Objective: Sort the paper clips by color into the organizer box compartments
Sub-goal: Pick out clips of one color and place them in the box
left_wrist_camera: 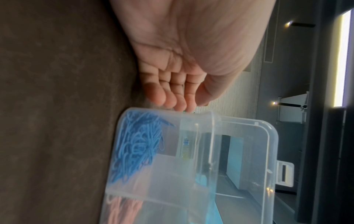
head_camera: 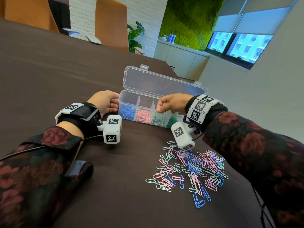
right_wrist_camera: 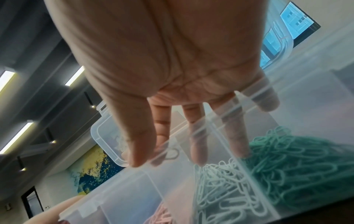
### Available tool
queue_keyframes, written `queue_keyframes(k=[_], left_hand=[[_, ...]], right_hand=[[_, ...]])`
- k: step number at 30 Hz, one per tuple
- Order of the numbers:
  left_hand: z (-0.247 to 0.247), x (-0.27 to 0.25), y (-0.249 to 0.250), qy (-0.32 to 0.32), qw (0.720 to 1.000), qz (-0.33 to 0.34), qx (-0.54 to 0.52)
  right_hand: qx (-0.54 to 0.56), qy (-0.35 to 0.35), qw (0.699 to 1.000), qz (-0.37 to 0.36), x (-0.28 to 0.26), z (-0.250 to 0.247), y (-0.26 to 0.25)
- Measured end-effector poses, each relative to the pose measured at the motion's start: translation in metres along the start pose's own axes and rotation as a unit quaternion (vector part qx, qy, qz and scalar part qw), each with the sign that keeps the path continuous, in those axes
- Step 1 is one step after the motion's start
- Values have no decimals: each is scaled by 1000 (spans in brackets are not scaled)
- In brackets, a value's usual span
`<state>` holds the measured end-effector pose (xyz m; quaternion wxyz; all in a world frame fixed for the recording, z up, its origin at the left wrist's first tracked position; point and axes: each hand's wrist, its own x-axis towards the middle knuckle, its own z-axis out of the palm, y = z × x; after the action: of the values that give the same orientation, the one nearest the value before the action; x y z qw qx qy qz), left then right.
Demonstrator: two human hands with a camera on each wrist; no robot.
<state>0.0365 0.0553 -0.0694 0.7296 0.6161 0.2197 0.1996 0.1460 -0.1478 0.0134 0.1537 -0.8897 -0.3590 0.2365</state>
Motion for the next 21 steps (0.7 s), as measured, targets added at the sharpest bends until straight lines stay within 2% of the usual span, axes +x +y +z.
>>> queue_keyframes(k=[8,16,18,21], left_hand=[[0,0,0,1,1000,2,2],[0,1,-1,3,1000,2,2],[0,1,-1,5,1000,1,2],[-1,2,-1,5,1000,1,2]], right_hand=[[110,45,993,9,9,1,6],[77,102,992,23,10,-5,-7],[77,132,988,33,16,-2,-9],[153,194,968,46,24,1,-10]])
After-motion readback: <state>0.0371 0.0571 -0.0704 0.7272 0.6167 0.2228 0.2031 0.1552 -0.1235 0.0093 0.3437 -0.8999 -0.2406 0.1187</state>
